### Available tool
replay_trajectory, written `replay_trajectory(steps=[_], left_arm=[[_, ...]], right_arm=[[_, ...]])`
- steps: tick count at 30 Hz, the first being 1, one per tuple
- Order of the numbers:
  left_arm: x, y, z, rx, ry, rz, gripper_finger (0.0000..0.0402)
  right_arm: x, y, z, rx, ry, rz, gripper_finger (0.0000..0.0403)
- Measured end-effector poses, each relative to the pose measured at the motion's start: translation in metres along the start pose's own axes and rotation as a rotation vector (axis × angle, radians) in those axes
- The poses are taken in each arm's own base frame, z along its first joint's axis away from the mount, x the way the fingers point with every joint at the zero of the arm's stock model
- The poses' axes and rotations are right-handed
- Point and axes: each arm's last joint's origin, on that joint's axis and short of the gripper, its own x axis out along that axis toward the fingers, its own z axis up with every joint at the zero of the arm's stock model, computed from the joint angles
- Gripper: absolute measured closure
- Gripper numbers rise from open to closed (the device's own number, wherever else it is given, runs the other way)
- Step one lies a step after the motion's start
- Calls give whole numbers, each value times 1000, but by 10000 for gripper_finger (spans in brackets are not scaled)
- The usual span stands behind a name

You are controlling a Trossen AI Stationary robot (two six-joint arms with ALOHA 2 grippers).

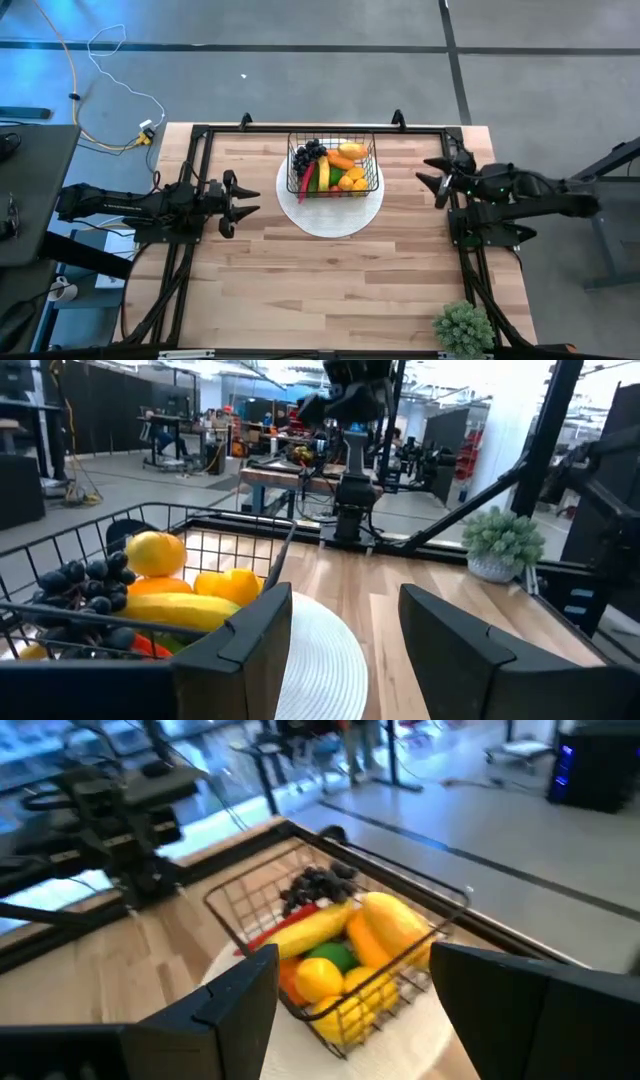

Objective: Build produce basket
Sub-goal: Return to Home Position

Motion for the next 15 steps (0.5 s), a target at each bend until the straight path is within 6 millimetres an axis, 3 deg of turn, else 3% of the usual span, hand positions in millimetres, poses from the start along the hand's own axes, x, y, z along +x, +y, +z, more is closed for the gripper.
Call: replay_trajectory(steps=[7,15], left_arm=[[0,0,0,-48,-1,2,227],[0,0,0,-48,-1,2,227]], right_arm=[[15,-5,-47,-16,-94,148,162],[23,-9,-81,-42,-124,295,162]])
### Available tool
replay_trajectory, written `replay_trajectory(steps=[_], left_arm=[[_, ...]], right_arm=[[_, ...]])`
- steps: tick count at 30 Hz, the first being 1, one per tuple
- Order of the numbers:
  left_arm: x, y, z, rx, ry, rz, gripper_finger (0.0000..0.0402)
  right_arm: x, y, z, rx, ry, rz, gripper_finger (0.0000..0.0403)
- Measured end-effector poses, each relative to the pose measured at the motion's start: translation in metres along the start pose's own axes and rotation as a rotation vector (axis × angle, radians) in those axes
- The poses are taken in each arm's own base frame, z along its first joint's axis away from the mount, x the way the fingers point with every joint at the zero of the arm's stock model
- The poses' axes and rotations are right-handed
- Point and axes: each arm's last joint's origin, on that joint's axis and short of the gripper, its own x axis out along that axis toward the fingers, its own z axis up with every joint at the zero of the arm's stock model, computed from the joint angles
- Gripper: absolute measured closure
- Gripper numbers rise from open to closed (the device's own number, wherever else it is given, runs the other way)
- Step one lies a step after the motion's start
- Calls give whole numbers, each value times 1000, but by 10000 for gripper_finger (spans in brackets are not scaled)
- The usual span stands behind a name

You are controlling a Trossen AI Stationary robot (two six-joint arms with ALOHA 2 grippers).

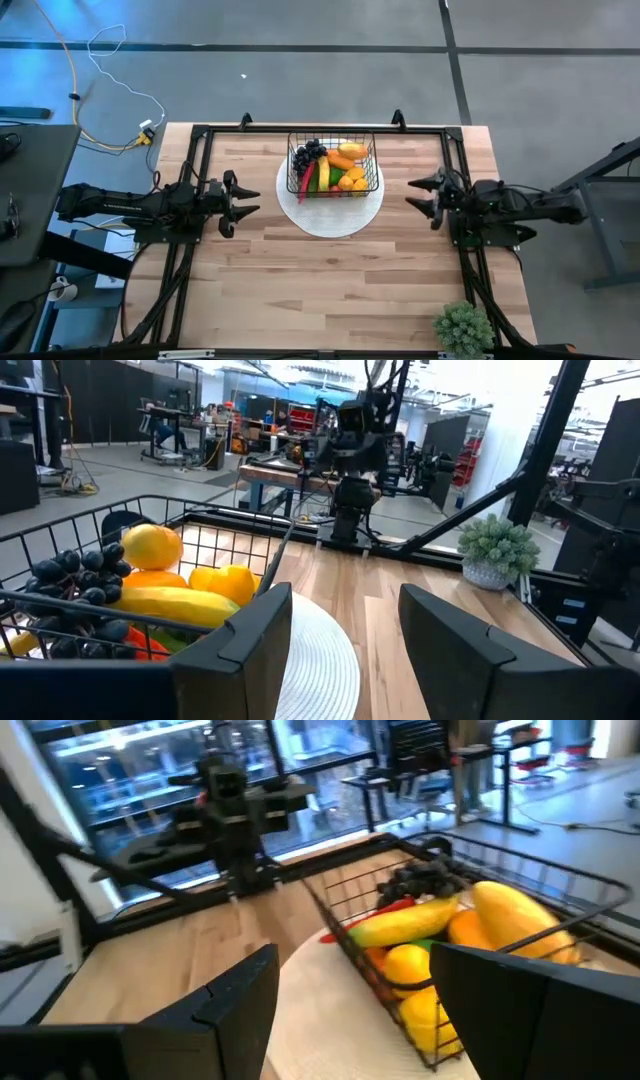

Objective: Build produce basket
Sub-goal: Return to Home Position

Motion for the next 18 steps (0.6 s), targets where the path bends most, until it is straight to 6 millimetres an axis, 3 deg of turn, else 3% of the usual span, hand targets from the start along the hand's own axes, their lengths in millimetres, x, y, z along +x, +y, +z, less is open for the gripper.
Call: replay_trajectory(steps=[6,18], left_arm=[[0,0,0,0,0,0,227],[0,0,0,0,1,-3,227]], right_arm=[[-1,-3,-19,-10,-3,59,162],[4,-5,-37,16,16,93,162]])
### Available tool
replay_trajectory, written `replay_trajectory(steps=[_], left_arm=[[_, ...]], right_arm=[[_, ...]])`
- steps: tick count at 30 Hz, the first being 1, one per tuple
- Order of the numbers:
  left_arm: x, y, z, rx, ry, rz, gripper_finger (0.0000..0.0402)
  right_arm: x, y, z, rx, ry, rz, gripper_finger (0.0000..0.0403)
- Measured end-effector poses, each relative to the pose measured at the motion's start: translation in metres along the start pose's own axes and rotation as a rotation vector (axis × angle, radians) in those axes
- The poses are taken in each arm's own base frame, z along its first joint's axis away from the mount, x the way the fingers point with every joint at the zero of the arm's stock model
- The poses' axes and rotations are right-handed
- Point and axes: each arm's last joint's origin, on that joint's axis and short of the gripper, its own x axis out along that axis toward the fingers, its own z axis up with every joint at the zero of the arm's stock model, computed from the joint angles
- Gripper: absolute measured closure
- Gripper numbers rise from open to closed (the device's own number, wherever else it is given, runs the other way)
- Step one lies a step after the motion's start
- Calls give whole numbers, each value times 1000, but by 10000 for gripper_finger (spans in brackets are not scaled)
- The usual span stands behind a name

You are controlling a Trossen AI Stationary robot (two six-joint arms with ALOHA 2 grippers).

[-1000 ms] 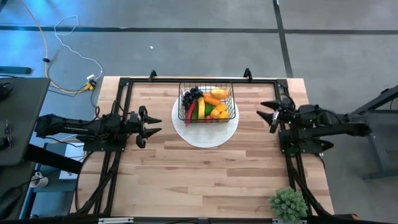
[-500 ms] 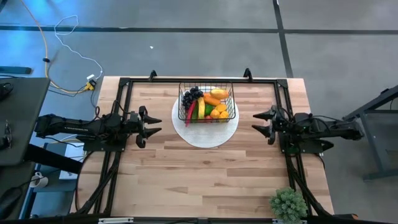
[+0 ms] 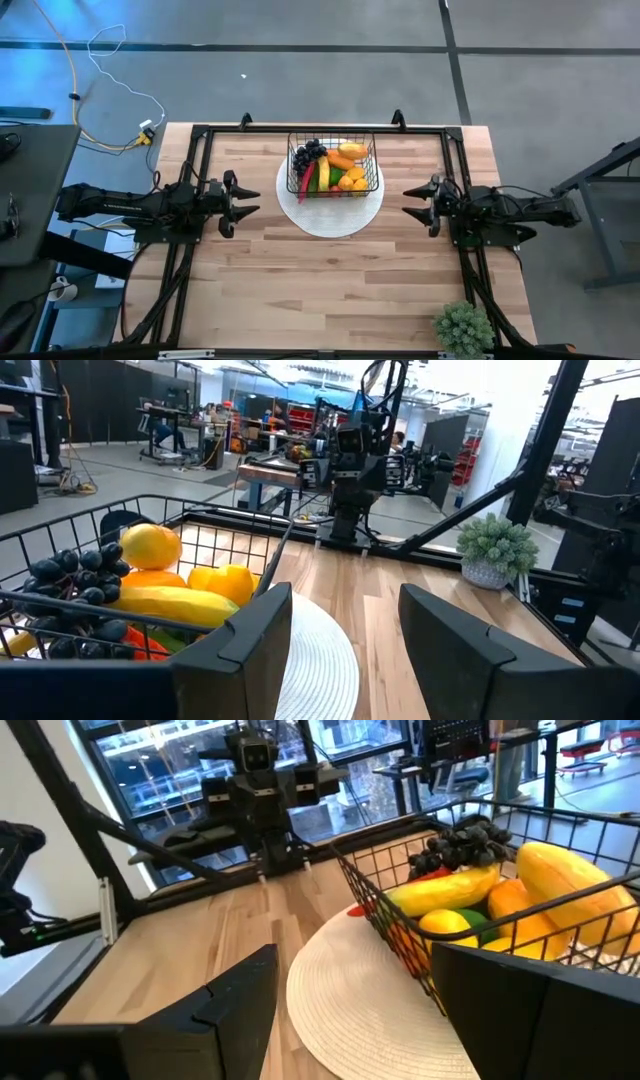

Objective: Build produce basket
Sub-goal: Return to Home Position

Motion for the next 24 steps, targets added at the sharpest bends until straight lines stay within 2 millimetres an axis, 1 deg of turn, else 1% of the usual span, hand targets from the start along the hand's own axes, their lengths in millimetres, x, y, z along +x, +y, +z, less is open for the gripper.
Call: replay_trajectory(steps=[6,12,17,24], left_arm=[[0,0,0,0,0,0,227],[0,0,0,0,1,0,227],[0,0,0,0,1,0,227],[0,0,0,0,1,0,227]], right_arm=[[0,0,0,4,1,-7,162],[0,0,0,111,1,-8,162],[0,0,0,166,1,-8,162],[0,0,0,176,1,-8,162]])
